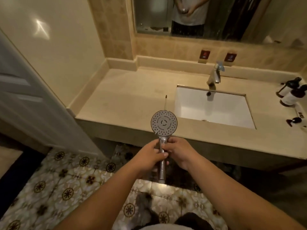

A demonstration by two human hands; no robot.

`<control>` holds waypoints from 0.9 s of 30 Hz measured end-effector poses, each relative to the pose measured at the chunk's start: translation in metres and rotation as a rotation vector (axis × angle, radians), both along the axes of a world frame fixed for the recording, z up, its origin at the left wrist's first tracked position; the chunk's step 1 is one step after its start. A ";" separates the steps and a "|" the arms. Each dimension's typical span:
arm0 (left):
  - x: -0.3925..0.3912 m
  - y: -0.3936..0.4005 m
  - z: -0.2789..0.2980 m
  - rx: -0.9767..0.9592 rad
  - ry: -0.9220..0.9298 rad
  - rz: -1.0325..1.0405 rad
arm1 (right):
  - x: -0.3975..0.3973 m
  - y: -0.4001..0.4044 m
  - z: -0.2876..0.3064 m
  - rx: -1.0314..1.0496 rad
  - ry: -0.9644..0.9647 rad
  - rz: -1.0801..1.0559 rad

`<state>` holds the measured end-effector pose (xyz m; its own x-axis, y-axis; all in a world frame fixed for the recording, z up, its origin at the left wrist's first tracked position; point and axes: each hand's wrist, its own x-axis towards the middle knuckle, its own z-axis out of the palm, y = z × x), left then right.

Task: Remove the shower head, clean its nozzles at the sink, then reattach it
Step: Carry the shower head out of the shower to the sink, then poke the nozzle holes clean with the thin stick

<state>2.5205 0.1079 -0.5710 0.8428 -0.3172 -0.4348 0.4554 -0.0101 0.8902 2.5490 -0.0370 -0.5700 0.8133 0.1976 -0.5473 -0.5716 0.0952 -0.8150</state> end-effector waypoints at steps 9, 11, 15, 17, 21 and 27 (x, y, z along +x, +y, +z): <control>0.105 -0.007 -0.017 0.059 0.087 0.024 | 0.109 -0.015 -0.019 -0.067 -0.015 0.066; 0.130 -0.013 -0.018 0.024 0.140 0.067 | 0.136 -0.022 -0.022 -0.100 -0.073 0.116; 0.181 -0.019 -0.021 -0.002 0.190 0.123 | 0.195 -0.036 -0.027 -0.051 -0.105 0.237; 0.205 -0.016 -0.023 0.031 0.209 0.162 | 0.230 -0.041 -0.039 -0.207 -0.046 0.116; 0.239 0.000 -0.031 0.102 0.270 0.217 | 0.283 -0.045 -0.069 -0.729 -0.219 0.127; 0.260 0.020 -0.048 0.086 0.340 0.225 | 0.308 -0.015 -0.111 -0.933 -0.213 0.226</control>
